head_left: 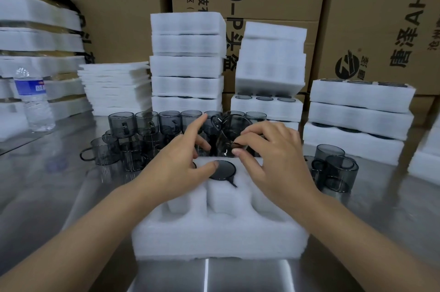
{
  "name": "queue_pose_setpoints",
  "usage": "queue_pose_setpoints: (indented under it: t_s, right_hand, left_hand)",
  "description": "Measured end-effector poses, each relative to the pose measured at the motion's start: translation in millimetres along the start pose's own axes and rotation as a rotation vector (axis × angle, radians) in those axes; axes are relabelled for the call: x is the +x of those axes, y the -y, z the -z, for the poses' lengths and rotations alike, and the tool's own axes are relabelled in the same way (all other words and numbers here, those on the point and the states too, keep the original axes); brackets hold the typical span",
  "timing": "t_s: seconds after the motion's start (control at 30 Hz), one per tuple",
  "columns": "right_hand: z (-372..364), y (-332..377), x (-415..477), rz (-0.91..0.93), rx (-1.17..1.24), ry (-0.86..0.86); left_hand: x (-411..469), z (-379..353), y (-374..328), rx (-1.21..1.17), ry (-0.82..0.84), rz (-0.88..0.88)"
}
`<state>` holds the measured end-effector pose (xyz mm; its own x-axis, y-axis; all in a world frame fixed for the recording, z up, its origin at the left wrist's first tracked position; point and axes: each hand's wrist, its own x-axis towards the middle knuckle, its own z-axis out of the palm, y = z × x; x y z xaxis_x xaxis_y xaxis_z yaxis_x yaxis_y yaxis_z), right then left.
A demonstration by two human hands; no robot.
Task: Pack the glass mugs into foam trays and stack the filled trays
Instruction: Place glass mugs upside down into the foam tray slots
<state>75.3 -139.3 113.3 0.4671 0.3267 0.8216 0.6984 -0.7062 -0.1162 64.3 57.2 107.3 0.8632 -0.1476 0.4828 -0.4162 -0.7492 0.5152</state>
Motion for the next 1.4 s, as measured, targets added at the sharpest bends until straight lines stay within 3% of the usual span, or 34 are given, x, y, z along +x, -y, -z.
queue_pose_setpoints:
  t_s: [0.23,0.53,0.9,1.4]
  right_hand:
    - [-2.2,-4.8,-0.6,-0.147,0.289,0.105]
    - [-0.2,-0.3,-3.4,0.089,0.264,0.125]
    - [-3.3,-3.0,-1.6,0.032,0.356,0.057]
    - [-1.6,-5.7,-0.9,-0.009,0.405,0.054]
  left_hand:
    - [0.9,-1.6,4.1,0.051,0.005,-0.006]
    - [0.6,2.3,-2.7,0.127,-0.002,0.042]
    - [-2.2,6.5,-12.5,0.130,-0.029,-0.125]
    - [-4.8,7.0,-11.0,0.234,0.088,-0.352]
